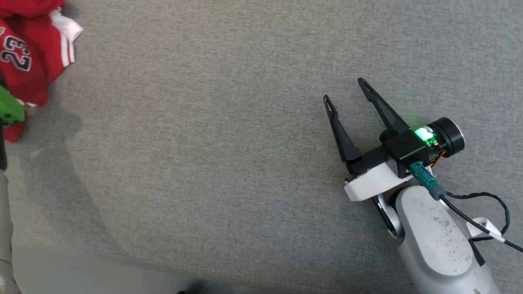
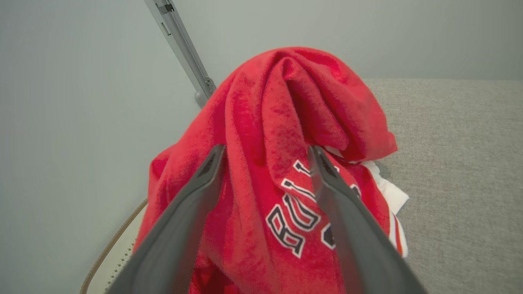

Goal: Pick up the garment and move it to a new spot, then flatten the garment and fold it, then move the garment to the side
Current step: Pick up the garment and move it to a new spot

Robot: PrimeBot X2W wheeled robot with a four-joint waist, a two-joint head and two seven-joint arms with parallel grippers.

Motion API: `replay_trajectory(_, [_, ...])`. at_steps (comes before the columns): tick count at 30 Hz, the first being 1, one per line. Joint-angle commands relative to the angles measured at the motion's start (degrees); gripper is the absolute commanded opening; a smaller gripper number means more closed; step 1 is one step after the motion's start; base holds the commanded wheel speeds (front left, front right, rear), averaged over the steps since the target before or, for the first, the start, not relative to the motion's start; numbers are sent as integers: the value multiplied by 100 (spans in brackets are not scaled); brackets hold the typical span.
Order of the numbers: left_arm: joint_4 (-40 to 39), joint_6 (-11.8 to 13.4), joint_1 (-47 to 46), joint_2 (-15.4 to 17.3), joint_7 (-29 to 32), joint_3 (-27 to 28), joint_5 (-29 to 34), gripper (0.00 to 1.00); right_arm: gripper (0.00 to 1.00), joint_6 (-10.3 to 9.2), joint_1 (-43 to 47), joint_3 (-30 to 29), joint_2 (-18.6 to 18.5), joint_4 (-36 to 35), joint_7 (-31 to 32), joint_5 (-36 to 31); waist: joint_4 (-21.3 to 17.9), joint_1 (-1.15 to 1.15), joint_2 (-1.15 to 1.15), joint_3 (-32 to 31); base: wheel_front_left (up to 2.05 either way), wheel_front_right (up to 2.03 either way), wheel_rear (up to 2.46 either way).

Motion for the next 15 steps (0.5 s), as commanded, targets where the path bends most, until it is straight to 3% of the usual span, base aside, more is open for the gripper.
replay_trajectory(1, [130, 51, -73, 43, 2, 33, 49, 100, 100, -6, -5, -32, -18, 2, -18, -49, -190, -1, 0, 153, 0, 0, 0])
replay_trajectory(9, [673, 274, -382, 133, 2, 119, 27, 100, 100, -7, 65, -122, -10, -4, -7, -47, -338, -1, 0, 228, 0, 0, 0])
replay_trajectory(10, [673, 297, -405, 142, 2, 118, 41, 32, 100, -7, 72, -130, -13, 2, -5, -47, -343, -1, 0, 234, 0, 0, 0])
replay_trajectory(11, [661, 313, -425, 139, 2, 117, 59, 0, 100, -8, 72, -155, -11, 10, -5, -42, -346, -1, 0, 239, 0, 0, 0])
replay_trajectory(15, [423, 378, -397, 129, 1, 124, 125, 0, 100, -8, 69, -208, 11, 27, -4, -19, -341, -1, 0, 186, 0, 0, 0])
